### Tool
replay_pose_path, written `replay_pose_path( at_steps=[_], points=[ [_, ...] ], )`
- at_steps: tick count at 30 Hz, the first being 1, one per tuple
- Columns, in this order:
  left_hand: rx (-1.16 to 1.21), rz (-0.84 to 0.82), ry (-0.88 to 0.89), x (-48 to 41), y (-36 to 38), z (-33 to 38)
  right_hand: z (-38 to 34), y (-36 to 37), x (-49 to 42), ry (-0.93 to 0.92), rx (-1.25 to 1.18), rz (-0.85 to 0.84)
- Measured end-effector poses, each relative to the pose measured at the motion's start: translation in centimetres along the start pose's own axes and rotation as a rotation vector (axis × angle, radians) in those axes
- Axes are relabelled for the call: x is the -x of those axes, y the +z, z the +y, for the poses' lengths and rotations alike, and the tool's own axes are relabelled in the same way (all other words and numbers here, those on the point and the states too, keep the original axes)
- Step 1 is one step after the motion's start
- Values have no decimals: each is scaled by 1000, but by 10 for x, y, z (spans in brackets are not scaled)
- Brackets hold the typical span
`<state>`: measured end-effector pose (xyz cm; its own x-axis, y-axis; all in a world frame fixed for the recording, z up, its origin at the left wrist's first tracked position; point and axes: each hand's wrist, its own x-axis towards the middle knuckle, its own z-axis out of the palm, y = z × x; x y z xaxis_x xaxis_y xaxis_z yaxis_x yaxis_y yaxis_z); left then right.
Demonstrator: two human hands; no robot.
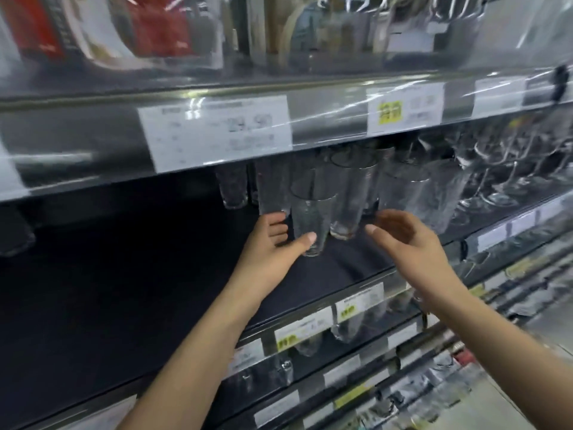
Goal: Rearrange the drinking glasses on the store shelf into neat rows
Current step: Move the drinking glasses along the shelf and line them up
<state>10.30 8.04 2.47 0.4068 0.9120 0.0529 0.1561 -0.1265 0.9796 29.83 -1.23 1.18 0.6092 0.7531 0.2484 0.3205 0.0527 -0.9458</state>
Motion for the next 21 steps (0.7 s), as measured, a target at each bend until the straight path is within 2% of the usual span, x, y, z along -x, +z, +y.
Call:
replay_pose_path(
  at_steps=[9, 21],
  points=[
    [-12, 166, 63, -53, 59, -21, 40, 13, -64, 80, 42, -104],
    [-66, 148, 89, -74, 59, -37, 50, 45, -94, 74, -2, -112]
  ],
)
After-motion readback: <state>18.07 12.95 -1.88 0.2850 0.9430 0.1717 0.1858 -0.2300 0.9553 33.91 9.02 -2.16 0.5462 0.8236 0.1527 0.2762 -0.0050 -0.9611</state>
